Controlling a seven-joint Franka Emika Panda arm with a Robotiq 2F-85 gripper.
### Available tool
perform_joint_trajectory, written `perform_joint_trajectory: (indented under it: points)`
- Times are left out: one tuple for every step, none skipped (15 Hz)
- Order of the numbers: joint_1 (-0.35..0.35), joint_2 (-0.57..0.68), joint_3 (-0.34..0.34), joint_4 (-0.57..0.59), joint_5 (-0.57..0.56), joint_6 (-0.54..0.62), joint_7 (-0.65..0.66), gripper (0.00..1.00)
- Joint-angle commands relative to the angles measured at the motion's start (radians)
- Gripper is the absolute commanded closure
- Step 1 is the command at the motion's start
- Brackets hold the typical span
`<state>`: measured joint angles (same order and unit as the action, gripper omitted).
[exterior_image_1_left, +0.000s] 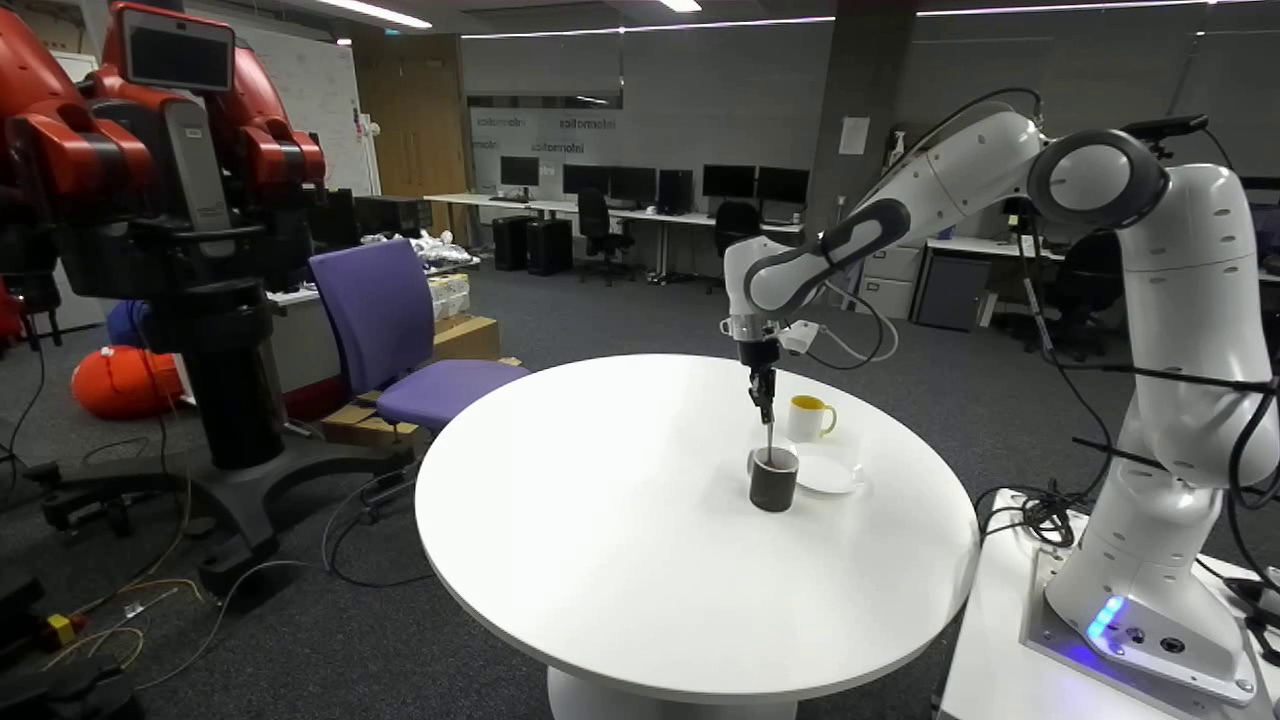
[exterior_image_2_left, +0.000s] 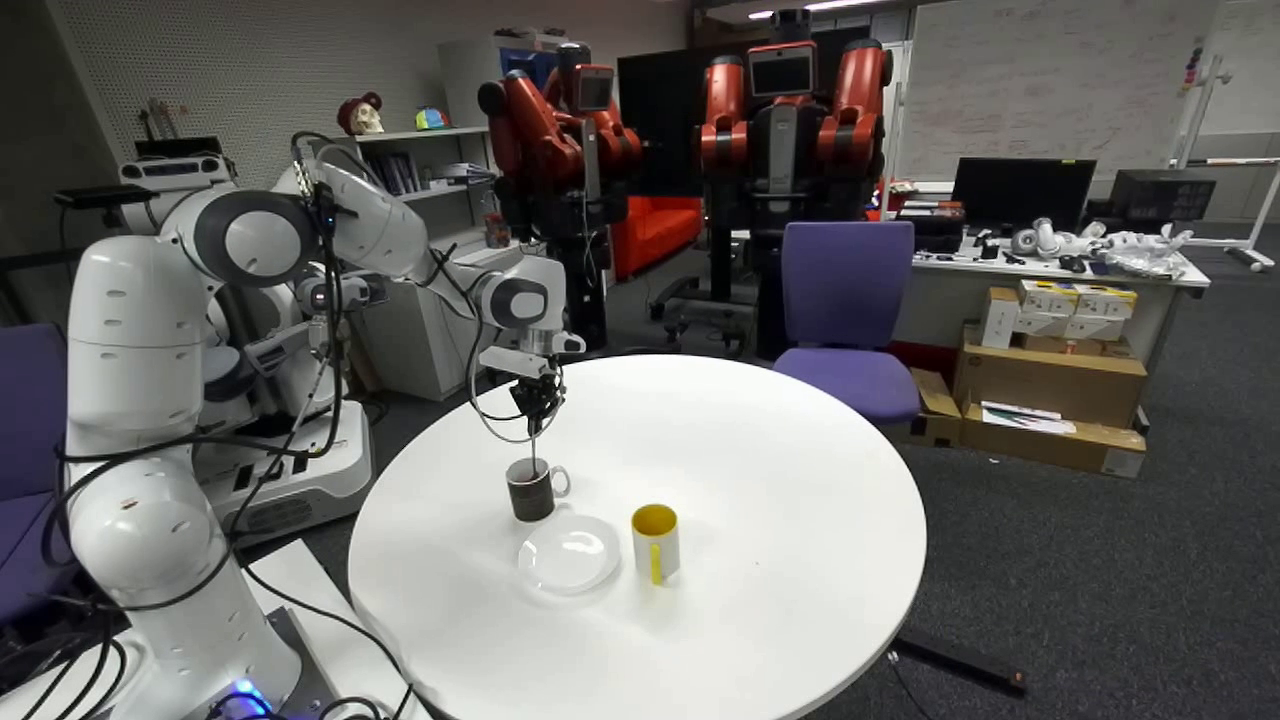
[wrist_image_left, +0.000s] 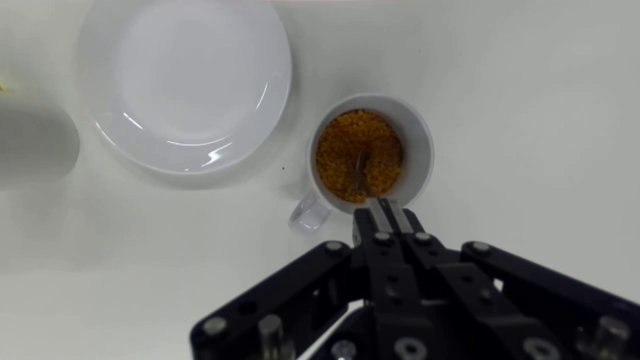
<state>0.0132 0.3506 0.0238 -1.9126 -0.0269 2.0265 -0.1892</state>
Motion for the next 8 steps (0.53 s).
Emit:
perform_joint_trajectory:
  points:
    - [-0.001,-0.016,0.007,-0.016,-0.006,0.004,0.004,1.0]
    - [0.001,-0.024,0.009,-0.026,-0.008,0.007,0.005,1.0]
    - [0.003,-0.028,0.01,-0.031,-0.01,0.008,0.006,1.0]
    - [0.004,-0.033,0.012,-0.036,-0.01,0.01,0.005,1.0]
    - [0.005,-0.035,0.014,-0.039,-0.012,0.013,0.006,1.0]
    - [0.006,-0.036,0.016,-0.04,-0.01,0.014,0.005,1.0]
    - [0.008,-0.036,0.018,-0.04,-0.012,0.014,0.005,1.0]
    - [0.008,-0.036,0.021,-0.041,-0.011,0.014,0.003,1.0]
